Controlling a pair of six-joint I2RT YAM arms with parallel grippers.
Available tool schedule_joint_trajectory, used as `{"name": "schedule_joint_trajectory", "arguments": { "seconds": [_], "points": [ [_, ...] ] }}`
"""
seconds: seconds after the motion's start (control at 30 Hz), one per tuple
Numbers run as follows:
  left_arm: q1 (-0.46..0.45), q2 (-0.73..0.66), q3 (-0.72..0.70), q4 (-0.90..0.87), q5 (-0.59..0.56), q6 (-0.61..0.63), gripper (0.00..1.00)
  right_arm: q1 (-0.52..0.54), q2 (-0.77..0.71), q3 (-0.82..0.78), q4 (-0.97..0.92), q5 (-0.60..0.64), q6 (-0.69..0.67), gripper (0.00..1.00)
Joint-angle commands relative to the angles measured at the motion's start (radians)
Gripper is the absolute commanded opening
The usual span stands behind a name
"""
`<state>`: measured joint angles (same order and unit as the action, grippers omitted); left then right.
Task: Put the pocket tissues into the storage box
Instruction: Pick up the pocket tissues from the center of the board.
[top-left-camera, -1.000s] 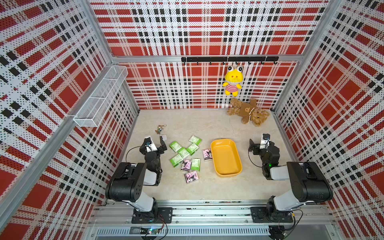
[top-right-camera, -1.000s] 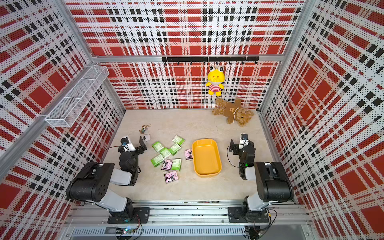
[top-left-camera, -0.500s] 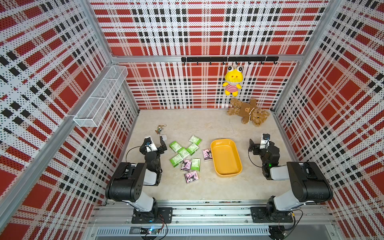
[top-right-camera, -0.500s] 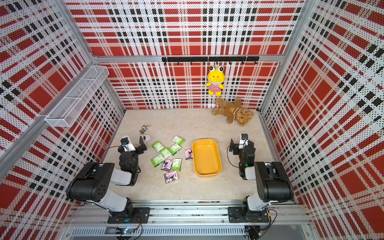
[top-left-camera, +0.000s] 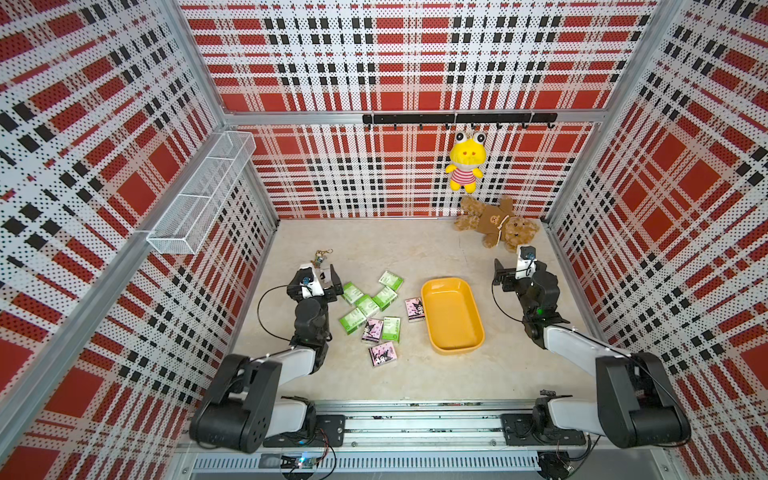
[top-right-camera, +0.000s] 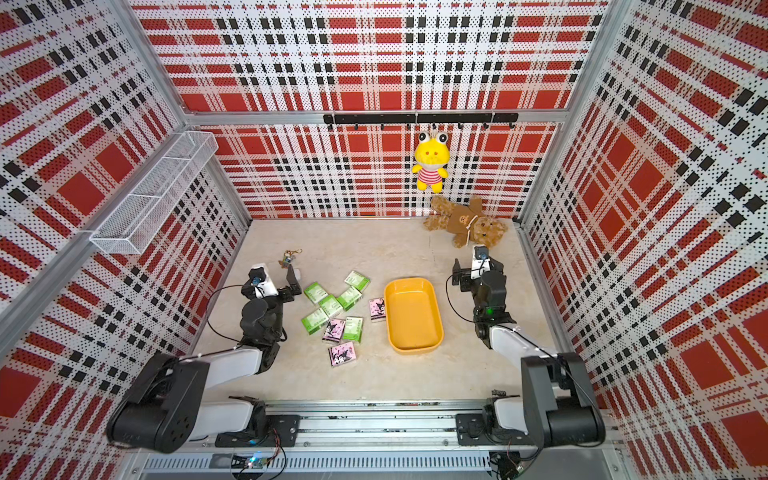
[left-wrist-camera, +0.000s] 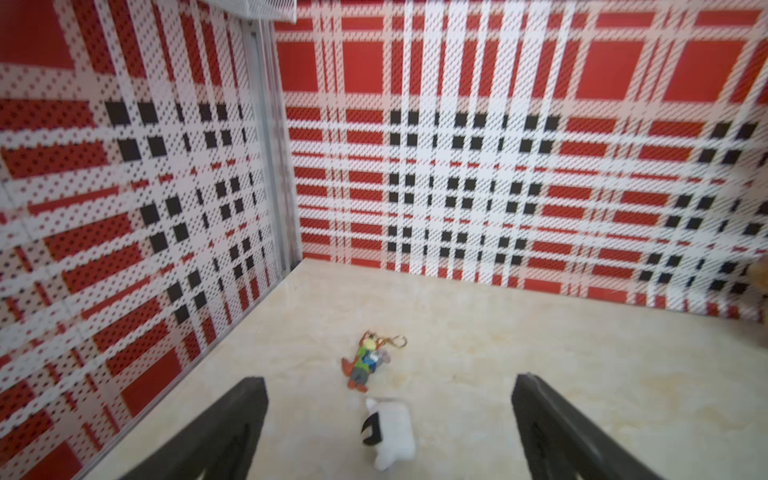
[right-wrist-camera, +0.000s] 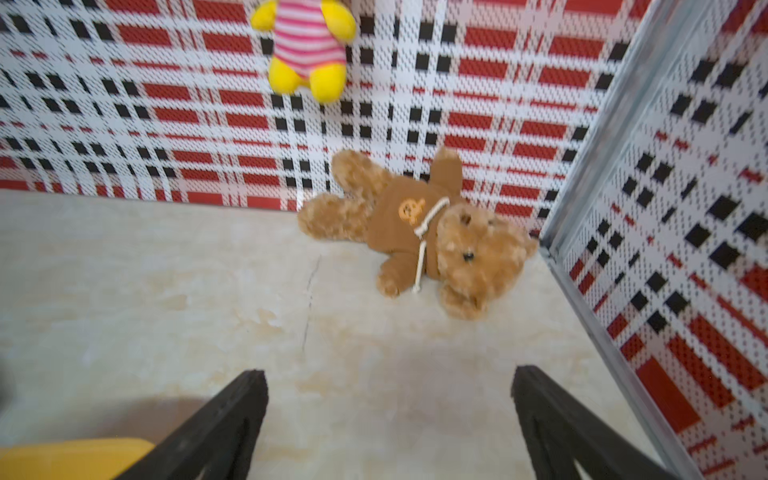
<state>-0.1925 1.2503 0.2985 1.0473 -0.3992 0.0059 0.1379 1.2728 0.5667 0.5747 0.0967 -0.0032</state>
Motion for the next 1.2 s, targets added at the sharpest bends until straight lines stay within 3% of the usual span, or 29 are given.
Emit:
{"name": "schedule_joint_trajectory", "arguments": {
  "seconds": [0.0,0.13,0.23,0.37,0.53,0.97,1.17],
  "points": [
    [-0.004,-0.122,0.085,-0.294,0.019,-0.065,0.99,0.074,-0.065,0.125,-0.352,0.081,0.013,1.00],
    [-0.003,-0.233,0.225,-0.604,0.123,-0.151,0.99,0.263,-0.093,0.239,-0.548,0.173,-0.012,1.00],
    [0.000,-0.300,0.288,-0.713,0.132,-0.208,1.00,0.398,-0.063,0.324,-0.610,0.265,-0.007,1.00],
    [0.006,-0.318,0.369,-0.811,0.200,-0.250,0.99,0.443,0.084,0.559,-0.824,0.237,0.132,1.00],
    [0.000,-0.250,0.449,-0.907,0.276,-0.256,0.98,0.563,0.280,0.788,-0.911,0.217,0.083,1.00],
    [-0.010,-0.272,0.435,-0.905,0.296,-0.339,0.99,0.588,0.836,1.441,-1.323,-0.097,0.081,1.00],
    [-0.008,-0.279,0.436,-0.906,0.295,-0.342,1.00,0.588,1.011,1.587,-1.387,-0.183,0.031,1.00]
  ]
}}
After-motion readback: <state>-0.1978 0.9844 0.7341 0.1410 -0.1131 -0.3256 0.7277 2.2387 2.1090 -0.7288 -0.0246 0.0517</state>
